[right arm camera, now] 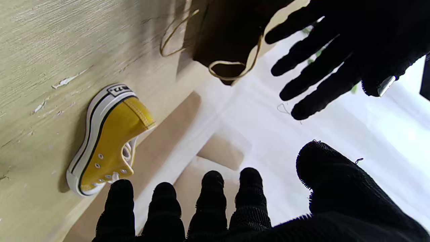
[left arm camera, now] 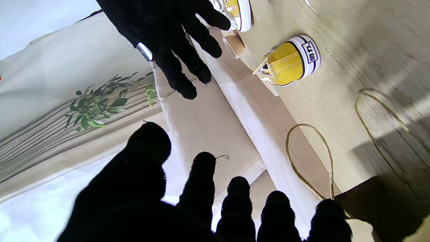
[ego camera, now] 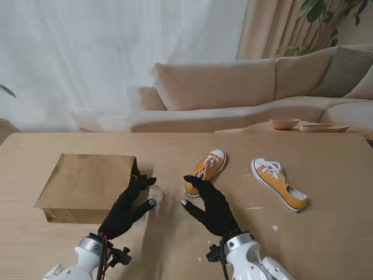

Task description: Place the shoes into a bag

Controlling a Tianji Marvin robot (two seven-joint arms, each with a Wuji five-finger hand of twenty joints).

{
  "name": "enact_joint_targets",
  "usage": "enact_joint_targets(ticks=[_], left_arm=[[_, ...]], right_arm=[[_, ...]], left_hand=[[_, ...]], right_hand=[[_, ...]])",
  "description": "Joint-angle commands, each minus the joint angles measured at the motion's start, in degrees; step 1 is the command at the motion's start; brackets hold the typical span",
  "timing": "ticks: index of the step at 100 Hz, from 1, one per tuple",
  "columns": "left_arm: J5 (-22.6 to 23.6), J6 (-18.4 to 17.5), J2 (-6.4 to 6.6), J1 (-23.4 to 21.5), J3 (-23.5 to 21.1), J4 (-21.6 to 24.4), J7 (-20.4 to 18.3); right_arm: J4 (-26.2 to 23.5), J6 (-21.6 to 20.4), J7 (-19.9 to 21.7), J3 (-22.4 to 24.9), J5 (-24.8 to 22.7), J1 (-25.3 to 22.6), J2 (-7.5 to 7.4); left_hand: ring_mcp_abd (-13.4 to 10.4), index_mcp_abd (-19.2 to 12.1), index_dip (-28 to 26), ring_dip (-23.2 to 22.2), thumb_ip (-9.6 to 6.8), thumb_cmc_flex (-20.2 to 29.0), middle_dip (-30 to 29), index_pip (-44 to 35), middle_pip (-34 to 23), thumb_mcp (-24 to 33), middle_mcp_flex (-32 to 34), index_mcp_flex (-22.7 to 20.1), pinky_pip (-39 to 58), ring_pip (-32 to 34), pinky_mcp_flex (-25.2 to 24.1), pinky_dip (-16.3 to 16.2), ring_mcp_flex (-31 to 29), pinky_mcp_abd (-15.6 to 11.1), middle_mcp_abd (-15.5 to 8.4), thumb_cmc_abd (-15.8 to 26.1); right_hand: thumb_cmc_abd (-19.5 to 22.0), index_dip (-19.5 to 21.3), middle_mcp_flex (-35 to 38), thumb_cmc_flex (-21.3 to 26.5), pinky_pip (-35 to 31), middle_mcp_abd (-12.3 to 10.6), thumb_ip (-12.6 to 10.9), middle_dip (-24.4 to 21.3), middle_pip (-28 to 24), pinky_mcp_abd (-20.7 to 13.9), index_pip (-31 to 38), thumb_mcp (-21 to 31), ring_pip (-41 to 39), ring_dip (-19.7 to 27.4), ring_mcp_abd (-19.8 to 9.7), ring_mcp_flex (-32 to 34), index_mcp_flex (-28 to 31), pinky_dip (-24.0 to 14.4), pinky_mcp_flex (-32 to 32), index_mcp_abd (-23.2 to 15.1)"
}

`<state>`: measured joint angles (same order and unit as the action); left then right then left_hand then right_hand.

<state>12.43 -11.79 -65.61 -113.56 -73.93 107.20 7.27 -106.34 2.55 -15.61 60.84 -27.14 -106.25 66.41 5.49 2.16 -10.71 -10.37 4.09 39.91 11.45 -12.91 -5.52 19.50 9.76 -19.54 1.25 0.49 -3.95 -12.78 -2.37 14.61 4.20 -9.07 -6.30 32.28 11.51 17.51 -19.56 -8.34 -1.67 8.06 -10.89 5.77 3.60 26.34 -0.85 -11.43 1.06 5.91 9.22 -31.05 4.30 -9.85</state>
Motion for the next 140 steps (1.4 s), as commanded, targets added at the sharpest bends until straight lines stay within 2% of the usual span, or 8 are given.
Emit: enact_joint_targets(ticks=[1,28,50,66,91,109,122,140], left_arm=[[-0.09,-0.01,-0.28,-0.37,0.06,0.26,-0.96],[-0.28,0.15,-0.26,-0.34,-0.27,0.39,-1.19],[-0.38,-0.63,-0.26,-0.54,-1.29,0.42,-1.26],[-1.29,-1.11,-0.16,-1.05,-2.11,0.85,-2.02],[-2.82,-1.99,-0.06,-1.73,-3.32,1.35,-3.02],[-3.76,-2.05,-0.05,-1.87,-3.76,1.51,-3.45],[-4.19,-1.68,-0.01,-1.88,-3.86,1.69,-3.86],[-4.58,-1.46,0.02,-1.82,-4.03,1.73,-4.16]], right_arm=[[-0.39,0.01,0.85,-0.15,-0.04,-0.47,0.37],[-1.02,1.97,1.10,-0.30,-0.87,-0.32,0.30],[-2.74,8.69,1.47,-0.78,-3.24,0.75,0.31],[-4.06,18.03,4.52,-1.52,-6.47,3.45,-0.08],[-1.80,29.57,12.12,-2.99,-10.40,11.05,-1.27],[2.97,35.16,16.87,-5.78,-12.89,17.79,-2.19],[7.28,37.72,18.25,-8.68,-13.63,22.60,-2.32],[12.90,40.19,18.13,-12.57,-13.02,28.28,-1.78]], left_hand=[[-2.09,-2.11,0.20,-0.20,0.43,0.67,0.77,-0.54,0.29,-0.04,-1.00,1.00,-0.86,-0.66,0.34,0.28,0.65,-2.41,-2.75,2.04],[-2.08,-1.86,0.12,-0.23,0.32,1.59,1.12,-0.73,0.26,0.02,-0.93,0.89,-0.97,-0.62,0.38,0.36,0.62,-2.45,-2.41,1.72],[-1.82,-1.71,-0.06,-0.55,0.09,3.08,1.73,-1.13,-0.45,0.78,-0.63,0.38,-0.89,-0.47,0.39,0.27,0.60,-2.30,-1.89,1.00],[-1.73,-1.54,-0.17,-0.79,0.03,3.54,2.00,-1.33,-0.81,1.12,-0.53,0.15,-0.83,-0.43,0.36,0.19,0.61,-2.28,-1.63,0.69],[-1.70,-1.36,-0.30,-1.09,-0.03,3.78,2.21,-1.54,-1.22,1.51,-0.43,-0.04,-0.77,-0.38,0.32,0.06,0.62,-2.19,-1.33,0.41],[-1.65,-1.15,-0.38,-1.21,-0.01,3.71,2.28,-1.67,-1.39,1.77,-0.38,-0.20,-0.76,-0.39,0.31,0.00,0.61,-2.14,-1.20,0.33],[-1.70,-1.19,-0.41,-1.25,0.01,3.71,2.29,-1.71,-1.46,1.81,-0.42,-0.26,-0.77,-0.41,0.31,-0.02,0.61,-2.19,-1.07,0.39],[-1.71,-1.15,-0.45,-1.25,0.00,3.66,2.29,-1.77,-1.51,1.75,-0.38,-0.38,-0.81,-0.46,0.31,-0.01,0.62,-2.19,-0.91,0.27]], right_hand=[[1.96,0.73,-0.43,-0.70,1.79,-2.00,1.47,-0.18,0.60,-1.99,-1.20,-1.48,0.83,-0.51,-2.56,-1.48,-0.39,-1.48,0.87,-2.71],[0.09,2.82,-0.10,2.76,-0.37,0.16,0.26,3.20,-6.58,-0.78,-1.06,-0.81,-5.59,-2.47,-2.08,0.15,3.07,-3.95,-4.13,-0.27],[-3.90,5.30,-0.57,8.52,-9.13,3.08,-6.44,8.98,-21.57,0.15,5.17,4.90,-22.90,-6.07,0.39,1.79,6.76,-7.69,-12.32,1.30],[-6.40,2.46,5.70,2.41,-23.54,6.93,-1.19,11.89,-29.58,1.58,16.20,8.97,-31.43,-9.15,3.66,8.45,12.96,-5.69,-16.83,9.69],[-7.61,4.44,6.42,-0.18,-37.24,8.27,1.38,14.02,-34.63,0.79,26.68,7.67,-35.88,-11.51,4.34,10.43,12.78,-0.43,-15.92,11.60],[-7.05,3.75,-1.33,-1.50,-36.83,9.43,1.83,12.90,-33.09,0.75,24.67,6.41,-33.82,-10.45,5.19,6.66,6.02,0.92,-14.31,14.60],[-6.62,-0.42,-1.37,-1.92,-34.64,11.19,1.84,7.61,-21.52,0.99,19.08,5.29,-30.36,-8.38,5.80,3.66,1.79,2.00,-12.86,17.33],[-6.28,-1.55,-1.51,-4.26,-32.24,12.99,2.25,5.36,-15.16,0.96,17.79,4.36,-28.14,-7.12,5.89,1.31,0.53,2.55,-11.70,19.73]])
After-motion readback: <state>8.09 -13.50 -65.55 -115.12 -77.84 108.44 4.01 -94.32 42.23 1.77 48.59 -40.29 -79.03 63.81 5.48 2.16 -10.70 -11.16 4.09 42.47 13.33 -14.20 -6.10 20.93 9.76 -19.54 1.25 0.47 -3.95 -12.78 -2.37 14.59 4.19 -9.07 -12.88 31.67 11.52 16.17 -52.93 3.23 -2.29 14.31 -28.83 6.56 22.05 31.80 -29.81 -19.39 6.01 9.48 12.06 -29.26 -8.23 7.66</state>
